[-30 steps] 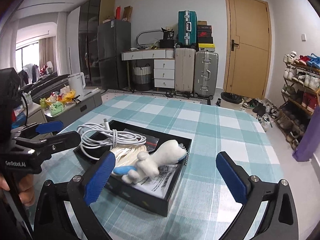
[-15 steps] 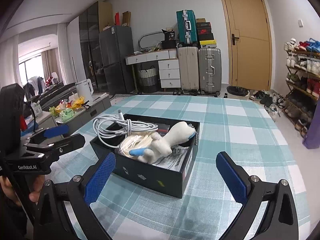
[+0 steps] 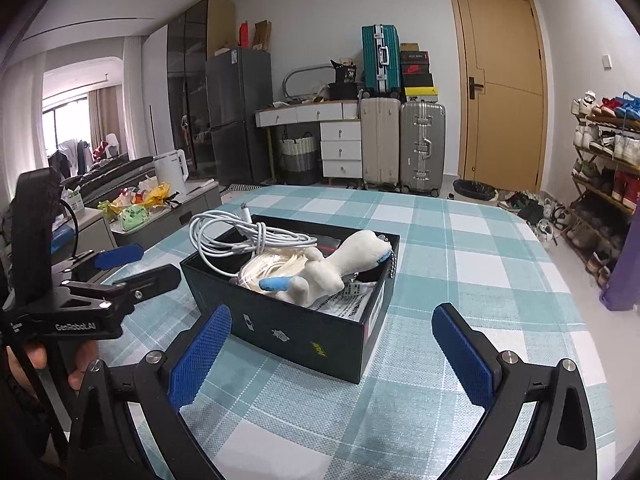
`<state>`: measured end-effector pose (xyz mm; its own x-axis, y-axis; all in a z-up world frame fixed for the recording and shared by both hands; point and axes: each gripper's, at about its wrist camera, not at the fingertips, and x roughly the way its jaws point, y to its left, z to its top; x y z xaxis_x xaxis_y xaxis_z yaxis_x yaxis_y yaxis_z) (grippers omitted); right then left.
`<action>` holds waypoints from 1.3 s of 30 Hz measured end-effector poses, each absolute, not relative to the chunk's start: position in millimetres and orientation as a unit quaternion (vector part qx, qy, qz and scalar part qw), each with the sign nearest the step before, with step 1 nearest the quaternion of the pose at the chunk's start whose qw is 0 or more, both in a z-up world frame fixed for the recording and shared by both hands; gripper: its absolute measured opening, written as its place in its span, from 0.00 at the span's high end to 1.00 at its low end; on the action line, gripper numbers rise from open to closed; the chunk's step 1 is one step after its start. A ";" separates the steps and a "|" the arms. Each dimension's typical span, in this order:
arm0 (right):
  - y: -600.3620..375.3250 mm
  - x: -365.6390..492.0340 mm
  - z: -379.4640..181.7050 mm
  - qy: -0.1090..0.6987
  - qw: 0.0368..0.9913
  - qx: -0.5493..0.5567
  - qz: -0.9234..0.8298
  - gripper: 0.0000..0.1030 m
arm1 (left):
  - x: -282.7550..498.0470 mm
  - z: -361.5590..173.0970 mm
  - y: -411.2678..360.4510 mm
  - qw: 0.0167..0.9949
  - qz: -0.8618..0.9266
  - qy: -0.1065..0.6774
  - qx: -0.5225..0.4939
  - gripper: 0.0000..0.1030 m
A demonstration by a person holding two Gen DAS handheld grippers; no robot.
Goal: Organize soft objects
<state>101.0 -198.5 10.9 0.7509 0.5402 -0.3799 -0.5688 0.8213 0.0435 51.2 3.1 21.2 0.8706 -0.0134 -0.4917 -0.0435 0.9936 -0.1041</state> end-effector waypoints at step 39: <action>-198.8 97.2 7.1 0.168 0.941 -0.033 0.292 0.01 | 42.2 27.5 -4.6 0.972 0.008 0.233 -0.041 0.00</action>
<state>97.2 -198.8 7.1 0.7732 0.5385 -0.3349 -0.5607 0.8272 0.0356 42.2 -4.6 27.5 0.8915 -0.0027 -0.4530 -0.0352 0.9966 -0.0751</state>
